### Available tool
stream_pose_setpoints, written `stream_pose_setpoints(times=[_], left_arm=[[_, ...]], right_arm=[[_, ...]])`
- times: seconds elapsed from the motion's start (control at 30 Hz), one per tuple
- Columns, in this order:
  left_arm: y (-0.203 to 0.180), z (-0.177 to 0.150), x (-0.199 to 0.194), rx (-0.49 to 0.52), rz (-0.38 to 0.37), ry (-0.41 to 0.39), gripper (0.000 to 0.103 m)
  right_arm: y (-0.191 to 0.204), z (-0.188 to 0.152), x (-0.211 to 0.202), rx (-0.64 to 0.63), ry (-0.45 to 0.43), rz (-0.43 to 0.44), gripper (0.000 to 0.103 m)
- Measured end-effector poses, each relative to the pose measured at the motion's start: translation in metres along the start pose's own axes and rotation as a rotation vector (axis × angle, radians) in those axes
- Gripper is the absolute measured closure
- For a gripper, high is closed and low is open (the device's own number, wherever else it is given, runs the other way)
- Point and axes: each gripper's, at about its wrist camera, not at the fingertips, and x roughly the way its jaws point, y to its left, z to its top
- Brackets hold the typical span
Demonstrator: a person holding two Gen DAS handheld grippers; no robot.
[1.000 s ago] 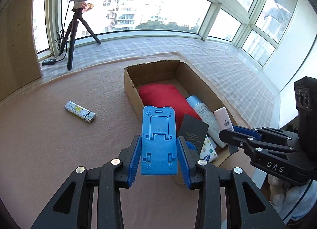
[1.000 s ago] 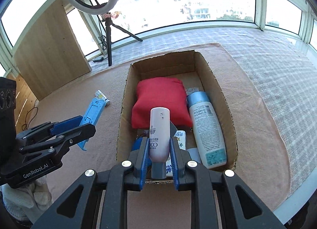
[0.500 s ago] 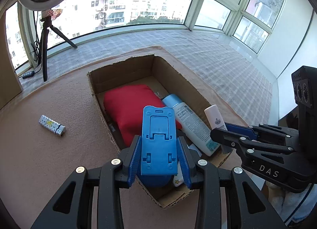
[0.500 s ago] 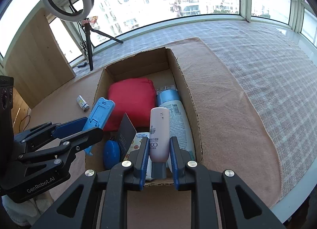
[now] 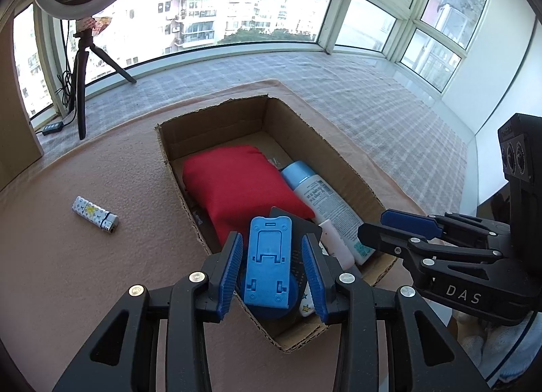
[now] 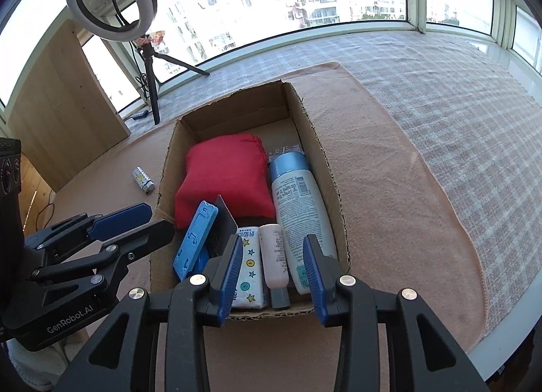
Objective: Organize objects
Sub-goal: 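Open both tools to release the stand and bottle in the box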
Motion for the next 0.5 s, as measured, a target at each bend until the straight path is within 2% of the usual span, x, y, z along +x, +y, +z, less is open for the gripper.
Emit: stream_pose_setpoints(times=[0.27, 0.5], left_arm=[[0.016, -0.009, -0.013, -0.026, 0.014, -0.007, 0.063], [0.048, -0.028, -0.03, -0.078, 0.055, -0.005, 0.063]], right_arm=[[0.01, -0.001, -0.002, -0.003, -0.001, 0.008, 0.069], [0.038, 0.0, 0.0, -0.038, 0.001, 0.034, 0.069]])
